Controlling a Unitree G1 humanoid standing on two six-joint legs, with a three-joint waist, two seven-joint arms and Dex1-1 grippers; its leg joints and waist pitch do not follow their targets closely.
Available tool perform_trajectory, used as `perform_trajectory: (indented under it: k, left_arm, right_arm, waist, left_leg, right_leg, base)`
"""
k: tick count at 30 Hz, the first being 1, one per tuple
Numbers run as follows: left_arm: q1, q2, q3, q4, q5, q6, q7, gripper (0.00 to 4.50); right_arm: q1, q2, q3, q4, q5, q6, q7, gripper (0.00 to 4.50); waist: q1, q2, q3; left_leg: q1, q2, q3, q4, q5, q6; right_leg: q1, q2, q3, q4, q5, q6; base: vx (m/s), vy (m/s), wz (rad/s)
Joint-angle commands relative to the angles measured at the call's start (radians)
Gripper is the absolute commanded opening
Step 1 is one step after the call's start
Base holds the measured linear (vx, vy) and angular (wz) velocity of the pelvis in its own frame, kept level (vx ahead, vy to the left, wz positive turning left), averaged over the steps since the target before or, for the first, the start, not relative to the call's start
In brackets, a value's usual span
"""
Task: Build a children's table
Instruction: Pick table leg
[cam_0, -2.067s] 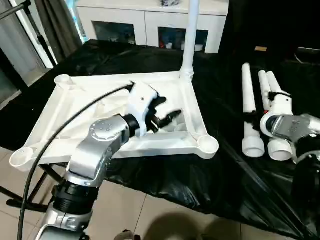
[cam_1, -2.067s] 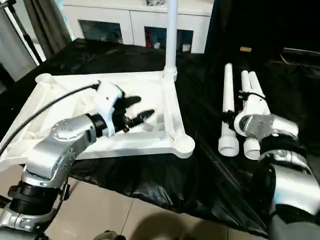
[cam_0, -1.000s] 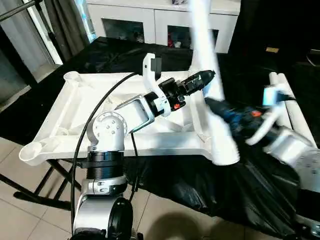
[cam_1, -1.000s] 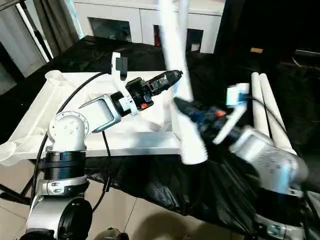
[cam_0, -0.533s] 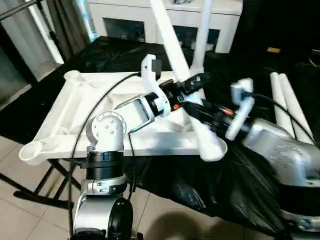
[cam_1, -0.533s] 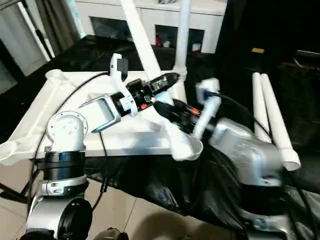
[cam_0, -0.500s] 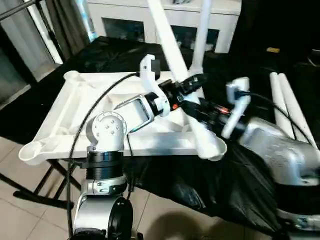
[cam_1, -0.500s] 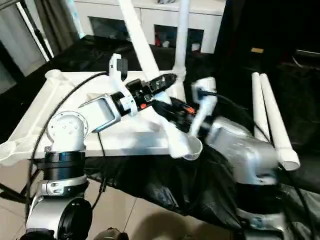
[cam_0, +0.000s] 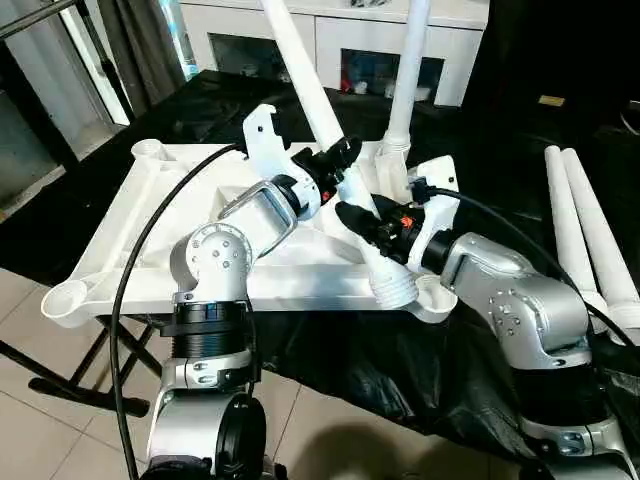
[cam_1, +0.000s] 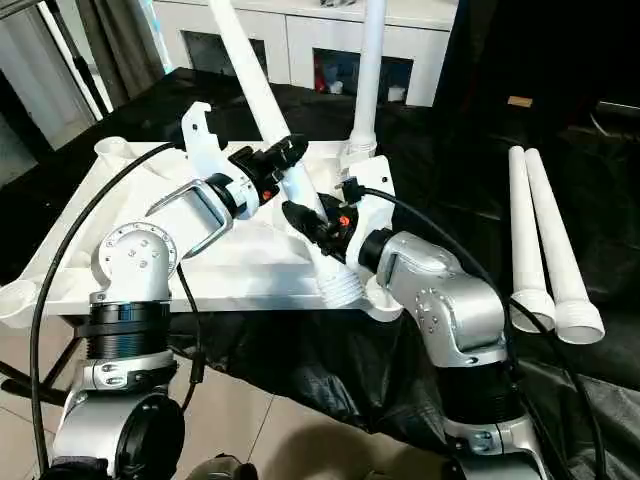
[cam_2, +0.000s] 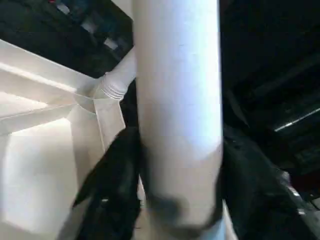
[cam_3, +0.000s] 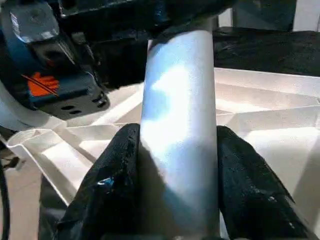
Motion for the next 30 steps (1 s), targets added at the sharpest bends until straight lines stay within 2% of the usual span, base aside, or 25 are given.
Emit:
perform_trajectory:
  k: [1, 6, 14, 15, 16, 17, 18, 20, 21, 22, 30]
  left_arm:
    - [-0.025, -0.109, -0.010, -0.009, 0.002, -0.005, 0.023, 2.15]
    - [-0.019, -0.106, -0.034, 0.003, -0.014, -0.017, 0.006, 1.87]
    - [-0.007, -0.090, -0.056, 0.003, -0.008, -0.039, -0.017, 1.81]
    - [-0.003, -0.078, -0.068, -0.002, -0.011, -0.047, -0.029, 1.81]
    - [-0.001, -0.069, -0.075, -0.006, -0.009, -0.055, -0.042, 1.80]
    - [0.001, -0.060, -0.082, -0.010, -0.006, -0.067, -0.056, 1.80]
    - [0.002, -0.052, -0.085, -0.013, -0.007, -0.071, -0.068, 1.80]
    - [0.002, -0.029, -0.093, -0.019, -0.007, -0.077, -0.100, 1.80]
    - [0.001, -0.015, -0.099, -0.020, -0.004, -0.081, -0.120, 1.80]
    - [0.000, 0.020, -0.108, -0.025, -0.001, -0.086, -0.167, 1.80]
    - [-0.008, 0.139, -0.138, -0.044, -0.051, -0.055, -0.389, 1.79]
  right_arm:
    - [-0.024, 0.004, -0.002, -0.005, -0.009, -0.034, -0.009, 1.78]
    - [-0.027, 0.012, 0.004, 0.000, -0.022, -0.047, -0.008, 1.78]
    - [-0.040, 0.015, 0.016, 0.011, -0.033, -0.072, 0.003, 1.78]
    - [-0.044, 0.017, 0.016, 0.019, -0.038, -0.082, 0.008, 1.78]
    - [-0.046, 0.018, 0.015, 0.024, -0.040, -0.093, 0.013, 1.78]
    - [-0.047, 0.020, 0.013, 0.030, -0.039, -0.105, 0.020, 1.78]
    - [-0.049, 0.019, 0.009, 0.037, -0.036, -0.109, 0.026, 2.34]
    - [-0.054, 0.017, -0.004, 0.049, -0.019, -0.104, 0.038, 2.48]
    - [-0.057, 0.012, -0.012, 0.054, -0.005, -0.094, 0.051, 2.54]
    - [-0.065, -0.011, -0.023, 0.060, 0.030, -0.063, 0.099, 2.54]
    - [-0.085, -0.141, -0.043, 0.087, 0.164, 0.069, 0.360, 3.31]
  waist:
    - [0.001, -0.016, -0.078]
    - [0.001, -0.014, -0.079]
    - [0.001, -0.015, -0.079]
    - [0.001, -0.021, -0.080]
    - [0.002, -0.018, -0.080]
    - [0.001, -0.022, -0.080]
    - [0.001, -0.021, -0.079]
    - [0.001, -0.021, -0.079]
    - [0.000, -0.028, -0.079]
    - [0.003, -0.022, -0.080]
    - [0.006, -0.028, -0.081]
  left_leg:
    - [0.011, 0.011, -0.006, -0.058, -0.037, 0.000]
    - [0.012, 0.012, -0.007, -0.057, -0.041, -0.002]
    - [0.012, 0.012, -0.006, -0.056, -0.034, 0.005]
    - [0.011, 0.012, -0.006, -0.056, -0.029, 0.008]
    - [0.011, 0.012, -0.006, -0.056, -0.031, 0.010]
    - [0.011, 0.012, -0.005, -0.056, -0.032, 0.013]
    - [0.012, 0.013, -0.005, -0.055, -0.032, 0.015]
    - [0.011, 0.012, -0.005, -0.055, -0.027, 0.022]
    - [0.011, 0.012, -0.003, -0.055, -0.026, 0.025]
    - [0.014, 0.013, -0.003, -0.054, -0.023, 0.033]
    - [0.013, 0.013, -0.002, -0.052, -0.017, 0.048]
  right_leg:
    - [0.063, -0.050, 0.024, -0.062, 0.045, -0.185]
    - [0.063, -0.050, 0.024, -0.061, 0.046, -0.188]
    - [0.064, -0.050, 0.024, -0.059, 0.061, -0.194]
    - [0.065, -0.050, 0.024, -0.058, 0.067, -0.195]
    - [0.063, -0.051, 0.024, -0.058, 0.060, -0.195]
    - [0.064, -0.051, 0.024, -0.059, 0.058, -0.195]
    - [0.064, -0.050, 0.024, -0.058, 0.056, -0.197]
    - [0.063, -0.051, 0.024, -0.058, 0.056, -0.200]
    - [0.065, -0.050, 0.025, -0.059, 0.055, -0.198]
    - [0.061, -0.051, 0.024, -0.057, 0.049, -0.203]
    - [0.066, -0.051, 0.024, -0.052, 0.070, -0.221]
  base:
    - [0.000, 0.000, 0.00]
    - [0.000, 0.000, 0.00]
    - [0.000, 0.000, 0.00]
    - [0.000, 0.000, 0.00]
    - [0.000, 0.000, 0.00]
    - [0.000, 0.000, 0.00]
    - [0.000, 0.000, 0.00]
    - [0.000, 0.000, 0.00]
    - [0.000, 0.000, 0.00]
    - [0.000, 0.000, 0.00]
    - [0.000, 0.000, 0.00]
